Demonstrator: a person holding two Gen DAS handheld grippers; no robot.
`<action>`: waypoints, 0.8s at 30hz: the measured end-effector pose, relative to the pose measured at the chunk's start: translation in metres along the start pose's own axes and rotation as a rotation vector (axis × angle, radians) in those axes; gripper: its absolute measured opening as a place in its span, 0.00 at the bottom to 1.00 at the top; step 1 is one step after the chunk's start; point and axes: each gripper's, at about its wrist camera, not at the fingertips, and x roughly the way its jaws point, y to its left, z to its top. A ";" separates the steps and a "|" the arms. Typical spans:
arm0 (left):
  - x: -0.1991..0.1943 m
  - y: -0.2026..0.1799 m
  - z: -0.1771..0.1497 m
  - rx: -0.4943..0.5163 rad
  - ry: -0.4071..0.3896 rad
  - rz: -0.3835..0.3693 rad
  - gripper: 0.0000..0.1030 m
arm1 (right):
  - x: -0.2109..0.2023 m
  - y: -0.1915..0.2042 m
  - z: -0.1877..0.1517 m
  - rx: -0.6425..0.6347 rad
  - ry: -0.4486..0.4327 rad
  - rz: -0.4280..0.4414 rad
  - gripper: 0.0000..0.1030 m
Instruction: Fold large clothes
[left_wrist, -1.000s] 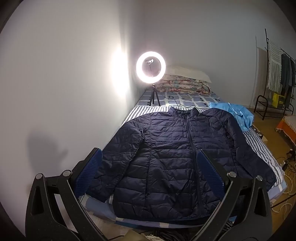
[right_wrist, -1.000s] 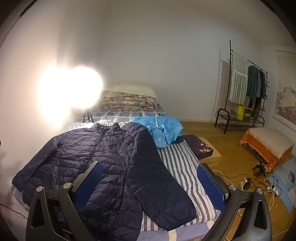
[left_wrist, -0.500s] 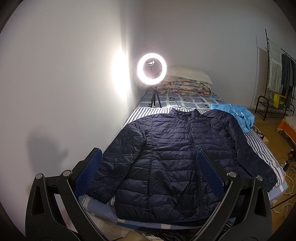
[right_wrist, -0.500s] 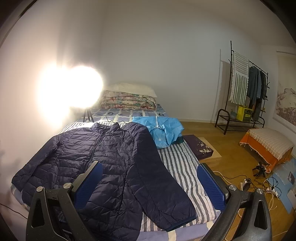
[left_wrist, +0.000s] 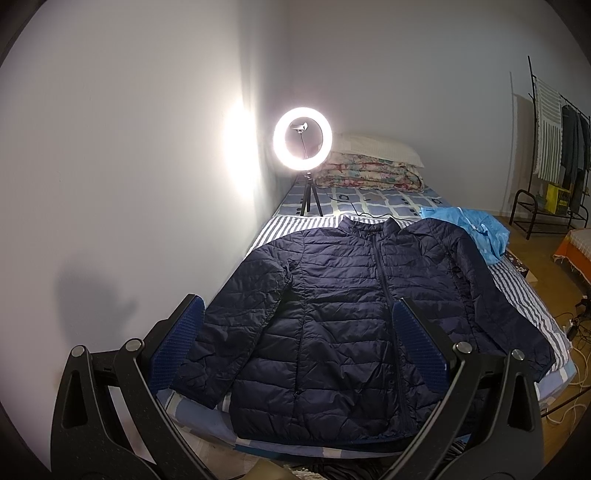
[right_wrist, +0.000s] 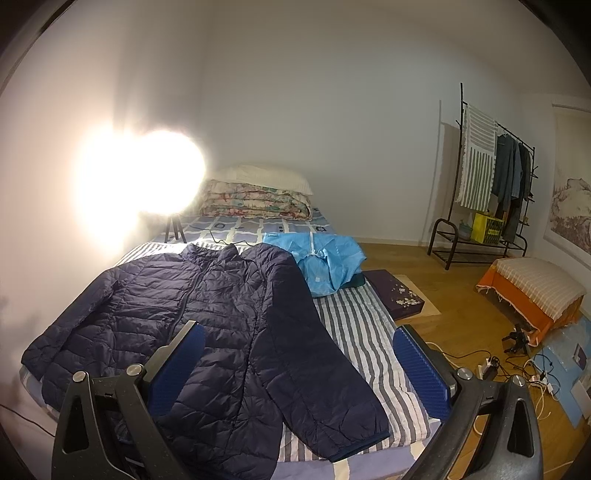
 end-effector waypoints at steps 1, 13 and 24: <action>0.000 0.000 0.000 0.000 0.000 0.000 1.00 | 0.000 0.000 0.000 0.001 0.000 0.000 1.00; -0.001 -0.001 0.000 0.003 -0.002 0.002 1.00 | -0.001 0.002 -0.003 -0.002 0.007 -0.007 1.00; 0.001 0.001 0.001 0.006 -0.001 0.007 1.00 | 0.001 0.003 -0.004 -0.005 0.012 -0.006 1.00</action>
